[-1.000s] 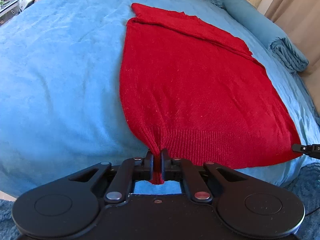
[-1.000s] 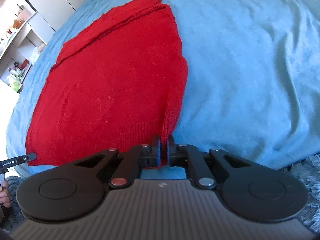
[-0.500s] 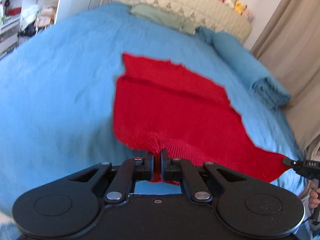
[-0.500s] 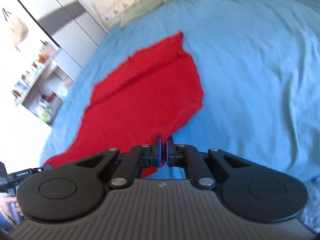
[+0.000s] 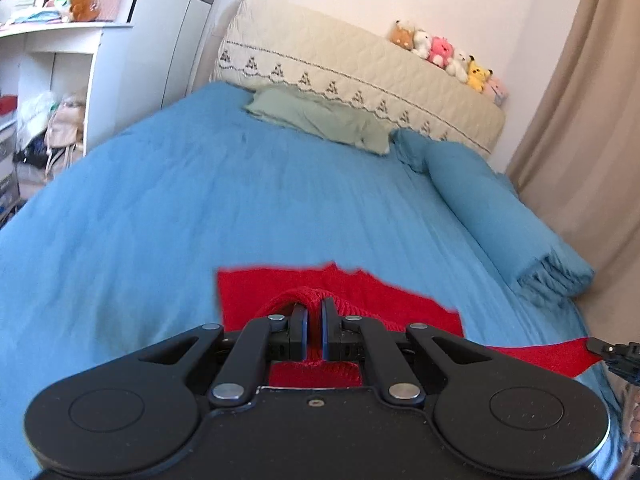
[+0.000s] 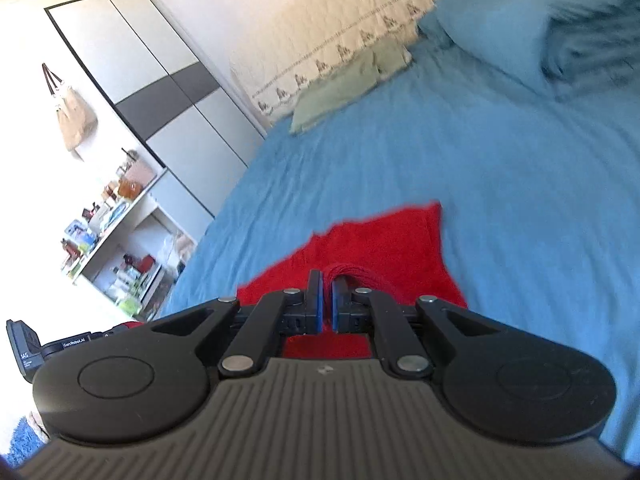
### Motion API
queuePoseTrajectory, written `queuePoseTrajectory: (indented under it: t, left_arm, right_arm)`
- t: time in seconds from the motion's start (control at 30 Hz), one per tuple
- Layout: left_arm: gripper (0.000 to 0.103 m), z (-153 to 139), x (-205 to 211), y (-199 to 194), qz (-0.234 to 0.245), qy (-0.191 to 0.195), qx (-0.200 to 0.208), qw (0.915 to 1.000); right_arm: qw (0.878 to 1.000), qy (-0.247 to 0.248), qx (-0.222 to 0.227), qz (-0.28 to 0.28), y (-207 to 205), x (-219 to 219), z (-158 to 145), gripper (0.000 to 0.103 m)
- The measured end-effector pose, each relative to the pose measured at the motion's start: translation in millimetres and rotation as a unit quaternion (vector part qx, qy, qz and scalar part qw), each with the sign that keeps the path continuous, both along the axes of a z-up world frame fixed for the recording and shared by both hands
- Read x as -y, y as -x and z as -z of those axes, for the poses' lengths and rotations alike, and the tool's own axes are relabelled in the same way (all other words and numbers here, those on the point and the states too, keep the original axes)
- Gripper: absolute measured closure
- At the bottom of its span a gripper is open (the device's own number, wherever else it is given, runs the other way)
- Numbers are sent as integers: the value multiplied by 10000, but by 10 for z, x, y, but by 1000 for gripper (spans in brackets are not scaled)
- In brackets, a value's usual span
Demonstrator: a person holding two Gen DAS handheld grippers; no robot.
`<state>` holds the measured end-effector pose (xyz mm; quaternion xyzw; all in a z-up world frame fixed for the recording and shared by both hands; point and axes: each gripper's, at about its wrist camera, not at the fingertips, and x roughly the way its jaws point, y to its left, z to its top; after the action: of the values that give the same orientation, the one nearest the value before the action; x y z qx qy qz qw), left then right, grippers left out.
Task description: Fold small clothes
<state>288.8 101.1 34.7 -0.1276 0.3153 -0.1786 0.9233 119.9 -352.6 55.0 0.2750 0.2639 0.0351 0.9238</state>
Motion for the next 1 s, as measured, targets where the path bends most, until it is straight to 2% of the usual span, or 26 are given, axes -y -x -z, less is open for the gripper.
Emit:
queuePoseTrajectory:
  t: [0.2, 0.3, 0.4, 0.5, 0.57, 0.7, 0.77, 0.8, 0.83, 0.87, 0.9, 0.97, 1.0]
  left_arm:
    - [97, 188, 246, -935, -132, -184, -50, 9997]
    - [97, 453, 394, -1373, -228, -297, -205, 9991]
    - [97, 814, 493, -1746, -358, -392, -493, 9974]
    - [97, 1140, 547, -1959, -449, -441, -710, 9955]
    - [97, 1278, 559, -2048, -500, -407, -799, 9947]
    - [95, 1398, 573, -2183, -517, -387, -866, 9941]
    - [87, 1411, 575, -2232, -610, -354, -870, 9937]
    - [64, 1374, 593, -2299, -703, -365, -827, 9934]
    - [36, 1343, 588, -2303, -784, -354, -738, 9936]
    - [28, 1312, 568, -2269, -838, -342, -613, 9940]
    - [25, 1271, 555, -2221, -842, -361, -485, 9946]
    - [25, 1162, 528, -2063, -742, -567, -269, 9953]
    - [25, 1122, 527, -1977, -692, -750, -200, 9946]
  right_arm:
    - [9994, 332, -71, 46, -1169, 182, 36, 84]
    - [9987, 418, -258, 131, -1751, 256, 258, 84]
    - [9969, 536, -511, 283, -2259, 316, 643, 84]
    - [9946, 518, -807, 392, -2592, 348, 1077, 84]
    - [9924, 679, -952, 394, -2744, 318, 1293, 84]
    - [9922, 675, -936, 467, -2897, 339, 1523, 84]
    - [9923, 650, -925, 513, -2957, 375, 1583, 83]
    - [9920, 641, -932, 563, -2954, 392, 1610, 79]
    - [9919, 629, -922, 598, -2975, 410, 1627, 79]
    - [9918, 660, -879, 656, -2978, 419, 1638, 64]
    - [9911, 727, -857, 708, -2973, 421, 1637, 37]
    - [9893, 952, -713, 843, -2922, 429, 1573, 17]
    - [9893, 1060, -580, 821, -2840, 425, 1530, 17]
